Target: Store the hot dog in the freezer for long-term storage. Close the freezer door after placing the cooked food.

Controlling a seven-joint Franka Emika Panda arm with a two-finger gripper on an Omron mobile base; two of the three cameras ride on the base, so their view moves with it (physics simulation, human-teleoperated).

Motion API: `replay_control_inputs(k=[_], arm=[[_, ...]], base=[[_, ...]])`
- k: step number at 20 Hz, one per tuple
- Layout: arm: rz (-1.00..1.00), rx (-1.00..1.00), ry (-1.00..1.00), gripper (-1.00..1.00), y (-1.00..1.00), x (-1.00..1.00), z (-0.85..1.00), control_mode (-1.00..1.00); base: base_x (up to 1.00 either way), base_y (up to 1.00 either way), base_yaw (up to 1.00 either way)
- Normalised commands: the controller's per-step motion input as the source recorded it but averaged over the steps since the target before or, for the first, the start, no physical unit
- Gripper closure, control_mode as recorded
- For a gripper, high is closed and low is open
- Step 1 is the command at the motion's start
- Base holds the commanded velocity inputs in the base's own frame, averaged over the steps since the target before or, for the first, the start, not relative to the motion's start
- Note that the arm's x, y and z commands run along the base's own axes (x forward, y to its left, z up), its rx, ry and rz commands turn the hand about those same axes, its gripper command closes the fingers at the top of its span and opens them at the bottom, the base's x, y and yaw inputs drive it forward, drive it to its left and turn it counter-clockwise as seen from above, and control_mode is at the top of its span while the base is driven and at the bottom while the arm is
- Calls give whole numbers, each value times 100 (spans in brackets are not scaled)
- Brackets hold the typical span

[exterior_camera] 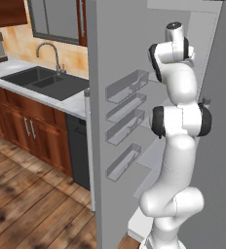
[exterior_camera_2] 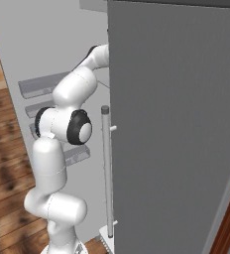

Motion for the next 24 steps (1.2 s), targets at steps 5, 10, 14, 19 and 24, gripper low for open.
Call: replay_control_inputs(k=[5,10,14,19,24], arm=[[0,0,0,-100,0,0,-10,-100],[0,0,0,-100,0,1,-1,-100],[2,0,0,-100,0,11,0,-100],[0,0,0,-100,0,4,0,-100],[0,0,-1,-100,3,15,0,-100]], base=[[0,0,0],[0,0,0],[0,0,0],[0,0,0],[0,0,0]])
